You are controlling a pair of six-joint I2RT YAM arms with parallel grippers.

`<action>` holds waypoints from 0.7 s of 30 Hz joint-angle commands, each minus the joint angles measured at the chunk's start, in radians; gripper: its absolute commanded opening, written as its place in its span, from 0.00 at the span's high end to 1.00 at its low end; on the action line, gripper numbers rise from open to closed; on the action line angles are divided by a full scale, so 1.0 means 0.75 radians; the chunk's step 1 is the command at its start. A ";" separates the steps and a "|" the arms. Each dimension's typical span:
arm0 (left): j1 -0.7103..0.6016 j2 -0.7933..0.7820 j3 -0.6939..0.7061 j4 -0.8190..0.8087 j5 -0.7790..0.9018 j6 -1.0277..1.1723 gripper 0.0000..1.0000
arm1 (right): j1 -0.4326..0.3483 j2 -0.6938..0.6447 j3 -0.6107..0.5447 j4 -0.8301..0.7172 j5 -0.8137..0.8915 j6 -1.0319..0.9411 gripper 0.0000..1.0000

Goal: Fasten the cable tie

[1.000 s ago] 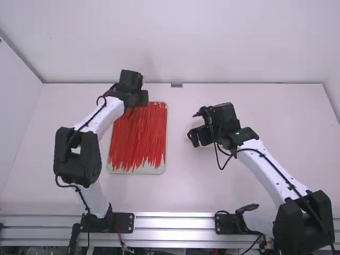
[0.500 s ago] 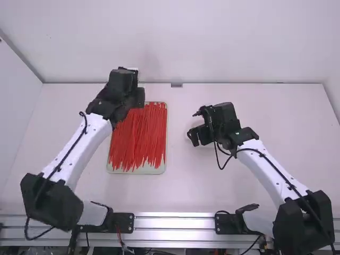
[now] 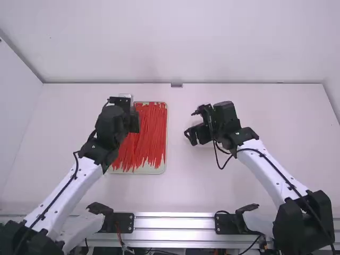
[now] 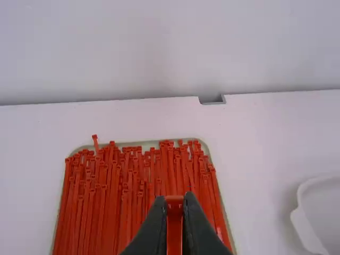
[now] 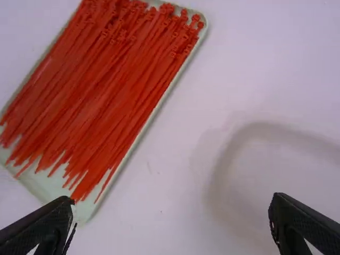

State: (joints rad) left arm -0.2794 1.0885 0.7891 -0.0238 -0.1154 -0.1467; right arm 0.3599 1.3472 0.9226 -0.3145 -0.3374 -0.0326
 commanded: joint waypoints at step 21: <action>0.006 0.045 -0.034 0.435 0.532 -0.138 0.98 | 0.017 0.008 0.042 0.348 -0.468 0.013 0.02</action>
State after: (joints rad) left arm -0.2794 1.1160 0.7692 0.2657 0.1844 -0.2184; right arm 0.3618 1.3472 0.9226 -0.0719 -0.6395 -0.0288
